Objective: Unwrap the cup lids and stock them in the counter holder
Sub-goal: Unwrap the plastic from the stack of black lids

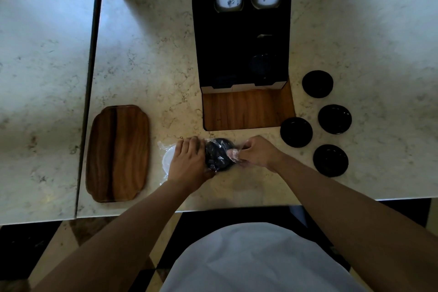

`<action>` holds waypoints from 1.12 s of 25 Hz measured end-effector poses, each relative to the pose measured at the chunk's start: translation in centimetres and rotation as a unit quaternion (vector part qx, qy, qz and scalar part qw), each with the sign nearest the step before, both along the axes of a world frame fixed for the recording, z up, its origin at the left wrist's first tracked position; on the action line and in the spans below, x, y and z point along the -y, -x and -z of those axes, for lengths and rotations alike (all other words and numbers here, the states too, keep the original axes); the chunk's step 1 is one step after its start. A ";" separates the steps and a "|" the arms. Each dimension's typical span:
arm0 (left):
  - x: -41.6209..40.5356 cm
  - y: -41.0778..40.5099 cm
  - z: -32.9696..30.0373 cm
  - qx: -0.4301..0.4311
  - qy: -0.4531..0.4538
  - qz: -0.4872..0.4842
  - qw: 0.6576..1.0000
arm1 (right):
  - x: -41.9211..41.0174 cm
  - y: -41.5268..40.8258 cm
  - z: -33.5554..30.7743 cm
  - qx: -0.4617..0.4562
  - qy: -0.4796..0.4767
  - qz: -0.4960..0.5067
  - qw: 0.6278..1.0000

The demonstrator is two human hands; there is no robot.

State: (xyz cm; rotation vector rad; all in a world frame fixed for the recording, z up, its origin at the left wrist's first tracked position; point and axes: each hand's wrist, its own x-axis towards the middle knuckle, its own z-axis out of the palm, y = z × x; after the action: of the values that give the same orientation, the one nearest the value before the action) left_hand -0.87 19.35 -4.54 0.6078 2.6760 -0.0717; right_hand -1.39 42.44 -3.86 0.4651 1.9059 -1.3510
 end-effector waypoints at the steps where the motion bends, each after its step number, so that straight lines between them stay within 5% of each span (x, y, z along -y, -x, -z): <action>1: 0.0 0.0 0.0 -0.001 0.002 0.000 1.000 | 0.1 0.1 -0.1 0.000 -0.004 -0.003 1.000; 17: 0.0 -0.3 0.4 -0.010 0.049 0.022 0.999 | 0.7 -0.2 0.6 -0.054 -0.030 -0.040 0.997; 28: -0.1 -0.2 0.4 -0.012 0.012 0.011 1.000 | -2.0 -1.1 0.2 -0.027 -0.002 0.069 0.997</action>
State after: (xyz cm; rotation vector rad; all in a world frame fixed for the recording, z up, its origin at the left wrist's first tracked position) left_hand -0.67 19.41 -4.97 0.6327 2.6891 -0.1167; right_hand -0.26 44.42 -4.09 0.5754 1.9509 -1.4627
